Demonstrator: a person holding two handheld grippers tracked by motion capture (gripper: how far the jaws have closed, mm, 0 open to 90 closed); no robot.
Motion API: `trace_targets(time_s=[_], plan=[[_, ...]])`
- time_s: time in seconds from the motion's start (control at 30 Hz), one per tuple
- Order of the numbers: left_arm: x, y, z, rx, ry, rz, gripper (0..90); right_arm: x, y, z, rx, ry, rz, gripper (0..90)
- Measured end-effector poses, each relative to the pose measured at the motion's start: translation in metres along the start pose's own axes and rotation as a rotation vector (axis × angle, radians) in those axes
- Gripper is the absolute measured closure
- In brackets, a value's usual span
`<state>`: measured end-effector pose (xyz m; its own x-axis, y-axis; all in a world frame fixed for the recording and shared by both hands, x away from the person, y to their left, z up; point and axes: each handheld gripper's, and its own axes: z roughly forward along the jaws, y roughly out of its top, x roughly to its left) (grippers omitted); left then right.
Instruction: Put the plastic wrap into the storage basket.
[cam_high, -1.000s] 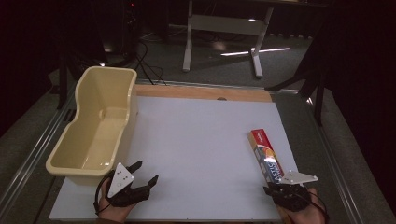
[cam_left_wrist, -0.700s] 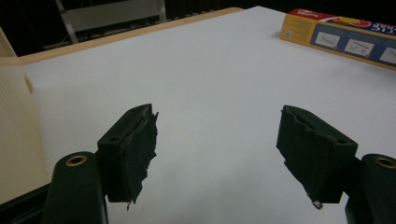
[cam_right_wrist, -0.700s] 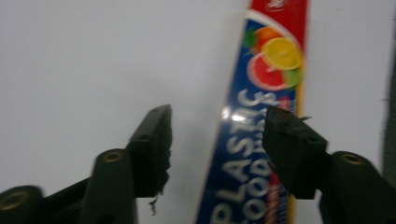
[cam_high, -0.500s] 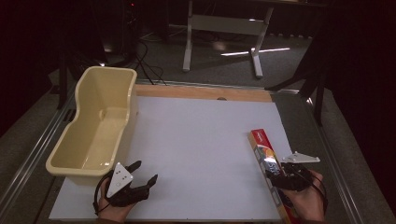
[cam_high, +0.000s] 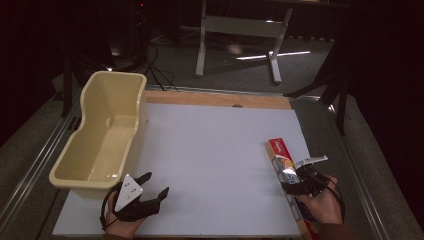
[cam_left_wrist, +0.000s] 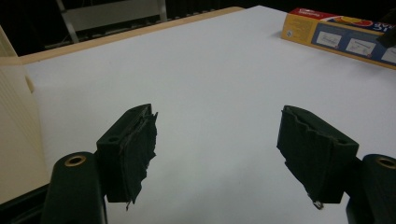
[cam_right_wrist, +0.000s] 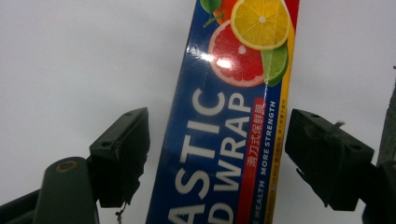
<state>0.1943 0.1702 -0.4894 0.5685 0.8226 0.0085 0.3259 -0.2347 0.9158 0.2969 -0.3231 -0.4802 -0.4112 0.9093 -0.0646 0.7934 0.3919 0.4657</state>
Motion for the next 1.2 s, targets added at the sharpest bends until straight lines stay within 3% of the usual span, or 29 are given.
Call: trace_targets(time_s=[0.67,0.9,0.93,1.03,1.2], plan=[[0.0,0.0,0.0,0.0,-0.001,0.0,26.9,-0.007,0.019,0.021,0.217,0.035,0.01,28.9],[0.0,0.0,0.001,0.002,-0.002,-0.002,26.8,-0.011,0.027,0.026,0.305,0.08,0.031,32.1],[0.0,0.0,0.001,0.001,-0.002,-0.001,26.8,-0.012,0.029,0.028,0.349,0.083,0.063,33.2],[0.0,0.0,0.0,-0.001,-0.001,-0.002,26.8,-0.013,0.032,0.029,0.394,0.08,0.099,35.4],[0.0,0.0,0.0,0.0,-0.001,-0.003,26.8,-0.008,0.039,0.029,0.455,0.039,0.11,39.2]])
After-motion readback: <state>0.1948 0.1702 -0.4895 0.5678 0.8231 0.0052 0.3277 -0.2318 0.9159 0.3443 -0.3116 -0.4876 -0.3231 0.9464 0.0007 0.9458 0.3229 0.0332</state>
